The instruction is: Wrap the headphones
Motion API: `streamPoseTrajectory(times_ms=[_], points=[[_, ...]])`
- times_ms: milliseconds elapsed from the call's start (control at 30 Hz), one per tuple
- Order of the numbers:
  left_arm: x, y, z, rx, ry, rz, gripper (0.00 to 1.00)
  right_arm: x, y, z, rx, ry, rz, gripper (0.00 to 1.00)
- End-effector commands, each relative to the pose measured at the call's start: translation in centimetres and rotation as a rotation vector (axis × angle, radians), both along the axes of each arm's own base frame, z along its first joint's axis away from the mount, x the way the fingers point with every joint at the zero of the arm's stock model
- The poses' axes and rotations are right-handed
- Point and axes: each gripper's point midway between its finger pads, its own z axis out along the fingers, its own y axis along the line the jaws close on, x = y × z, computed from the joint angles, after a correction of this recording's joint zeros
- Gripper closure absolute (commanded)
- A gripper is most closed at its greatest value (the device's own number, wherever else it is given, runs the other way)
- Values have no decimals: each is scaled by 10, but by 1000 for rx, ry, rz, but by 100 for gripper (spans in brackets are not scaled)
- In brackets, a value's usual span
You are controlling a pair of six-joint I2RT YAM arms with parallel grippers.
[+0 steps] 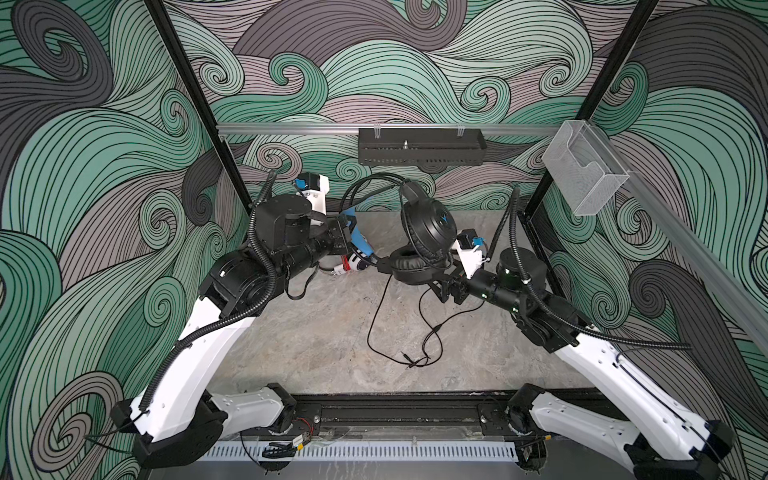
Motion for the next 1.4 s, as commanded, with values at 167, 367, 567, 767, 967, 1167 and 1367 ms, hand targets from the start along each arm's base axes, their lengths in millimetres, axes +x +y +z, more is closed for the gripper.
streamPoseTrajectory(times_ms=[167, 367, 567, 767, 967, 1167, 1367], points=[[-10, -2, 43, -130, -64, -33, 100, 9, 39, 27, 206, 37, 154, 14], [-10, -5, 44, -139, -63, -45, 100, 32, 49, 22, 235, 81, 130, 15], [-11, -6, 48, -160, -70, -48, 100, 54, 59, 6, 263, 137, 123, 20], [-10, -6, 49, -174, -71, -47, 100, 59, 75, -7, 292, 190, 190, 28], [-7, -10, 55, -198, -77, -51, 100, 59, 83, -33, 291, 259, 216, 42], [-2, -14, 65, -242, -82, -46, 100, 55, 90, -64, 293, 342, 239, 52], [1, -15, 79, -293, -107, -39, 100, 49, 103, -95, 275, 416, 266, 57]])
